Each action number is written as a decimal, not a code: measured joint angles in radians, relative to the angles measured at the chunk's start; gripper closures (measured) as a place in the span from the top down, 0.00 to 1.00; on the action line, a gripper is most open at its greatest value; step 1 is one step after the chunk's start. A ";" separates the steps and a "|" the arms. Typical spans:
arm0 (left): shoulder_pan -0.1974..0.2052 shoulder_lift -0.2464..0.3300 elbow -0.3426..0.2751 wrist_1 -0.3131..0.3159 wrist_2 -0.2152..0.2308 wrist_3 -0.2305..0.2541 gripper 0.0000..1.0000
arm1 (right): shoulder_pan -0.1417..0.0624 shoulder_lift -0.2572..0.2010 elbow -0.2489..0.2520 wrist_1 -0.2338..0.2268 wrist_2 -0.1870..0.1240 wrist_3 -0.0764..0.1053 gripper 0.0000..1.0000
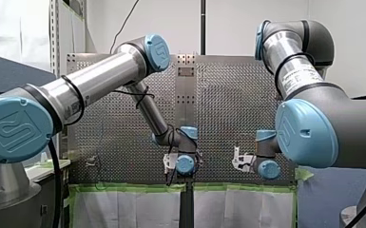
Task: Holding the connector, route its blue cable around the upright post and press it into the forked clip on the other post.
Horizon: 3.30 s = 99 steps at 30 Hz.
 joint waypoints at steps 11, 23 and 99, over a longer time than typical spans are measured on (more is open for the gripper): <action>0.005 0.000 0.007 -0.004 0.002 0.000 0.00 | 0.001 0.001 -0.017 0.013 -0.005 -0.002 0.31; 0.009 0.000 0.050 -0.037 0.018 0.001 0.00 | -0.005 0.002 -0.036 0.022 -0.008 -0.002 0.31; 0.065 0.003 0.073 -0.174 0.101 0.087 1.00 | -0.024 0.002 -0.102 0.048 -0.022 0.007 0.31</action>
